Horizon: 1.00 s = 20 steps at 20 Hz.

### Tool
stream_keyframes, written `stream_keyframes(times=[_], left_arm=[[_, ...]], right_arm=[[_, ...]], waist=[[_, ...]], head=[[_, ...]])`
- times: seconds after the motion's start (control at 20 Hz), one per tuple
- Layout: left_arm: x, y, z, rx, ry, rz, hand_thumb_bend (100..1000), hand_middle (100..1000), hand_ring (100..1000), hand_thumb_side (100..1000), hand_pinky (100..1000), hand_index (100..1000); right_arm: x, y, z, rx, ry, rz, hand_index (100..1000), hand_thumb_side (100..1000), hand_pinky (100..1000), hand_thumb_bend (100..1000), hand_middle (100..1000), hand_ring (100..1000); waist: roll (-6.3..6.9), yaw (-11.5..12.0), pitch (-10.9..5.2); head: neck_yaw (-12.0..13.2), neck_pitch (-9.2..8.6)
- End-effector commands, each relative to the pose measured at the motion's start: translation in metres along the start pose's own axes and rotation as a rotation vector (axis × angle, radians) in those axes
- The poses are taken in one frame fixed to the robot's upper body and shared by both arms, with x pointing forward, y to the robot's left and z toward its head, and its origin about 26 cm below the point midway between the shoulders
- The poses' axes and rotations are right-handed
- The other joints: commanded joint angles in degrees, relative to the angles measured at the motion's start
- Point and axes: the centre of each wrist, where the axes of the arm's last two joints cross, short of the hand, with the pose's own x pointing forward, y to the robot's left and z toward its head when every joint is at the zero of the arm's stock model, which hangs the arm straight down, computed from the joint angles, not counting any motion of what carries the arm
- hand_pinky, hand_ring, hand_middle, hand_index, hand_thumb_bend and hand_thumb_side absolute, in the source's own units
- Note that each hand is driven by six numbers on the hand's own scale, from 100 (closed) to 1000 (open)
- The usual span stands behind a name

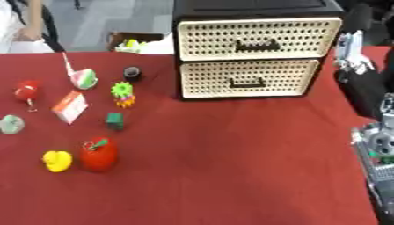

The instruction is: Pick up objects from table and place into drawer.

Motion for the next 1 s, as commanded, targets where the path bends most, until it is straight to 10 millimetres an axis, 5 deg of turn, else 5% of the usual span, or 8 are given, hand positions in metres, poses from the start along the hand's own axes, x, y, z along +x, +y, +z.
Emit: stream_keyframes(times=[0.05, 0.15, 0.55, 0.7, 0.75, 0.8, 1.0], left_arm=[[0.005, 0.002, -0.005, -0.005, -0.03, 0.0, 100, 623, 578, 791, 523, 748], [0.005, 0.002, -0.005, -0.009, -0.029, -0.002, 100, 623, 578, 790, 523, 749], [0.005, 0.002, -0.004, -0.024, -0.026, -0.003, 100, 623, 578, 787, 522, 749], [0.005, 0.002, -0.004, -0.028, -0.026, -0.005, 100, 624, 578, 786, 521, 749], [0.005, 0.002, -0.004, -0.029, -0.025, -0.005, 100, 624, 578, 786, 521, 749], [0.005, 0.002, -0.004, -0.03, -0.025, -0.005, 100, 624, 578, 786, 521, 749], [0.005, 0.002, -0.003, -0.034, -0.024, -0.004, 100, 624, 578, 787, 521, 749]], right_arm=[[0.004, -0.014, -0.019, 0.069, -0.065, 0.134, 860, 757, 630, 100, 713, 686], [0.005, -0.019, -0.025, 0.143, -0.085, 0.226, 861, 845, 623, 100, 718, 680], [0.015, -0.038, -0.059, 0.339, -0.162, 0.553, 866, 738, 481, 100, 568, 561], [0.02, -0.047, -0.075, 0.382, -0.175, 0.635, 860, 691, 243, 100, 389, 417], [0.022, -0.049, -0.078, 0.398, -0.173, 0.655, 860, 688, 229, 100, 377, 408], [0.023, -0.051, -0.081, 0.415, -0.168, 0.669, 853, 656, 127, 100, 255, 293], [0.025, -0.054, -0.085, 0.487, -0.118, 0.694, 839, 531, 100, 100, 100, 100]], waist=[[-0.11, 0.0, -1.33], [-0.08, 0.0, -1.51], [0.35, 0.4, -1.94], [0.47, 0.5, -2.02], [0.48, 0.5, -2.03], [0.47, 0.5, -2.04], [0.36, 0.5, -2.03]], head=[[-0.4, 0.18], [-0.5, 0.28], [-0.5, 0.57], [-0.6, 0.59], [-0.6, 0.57], [-0.6, 0.56], [-0.7, 0.39]])
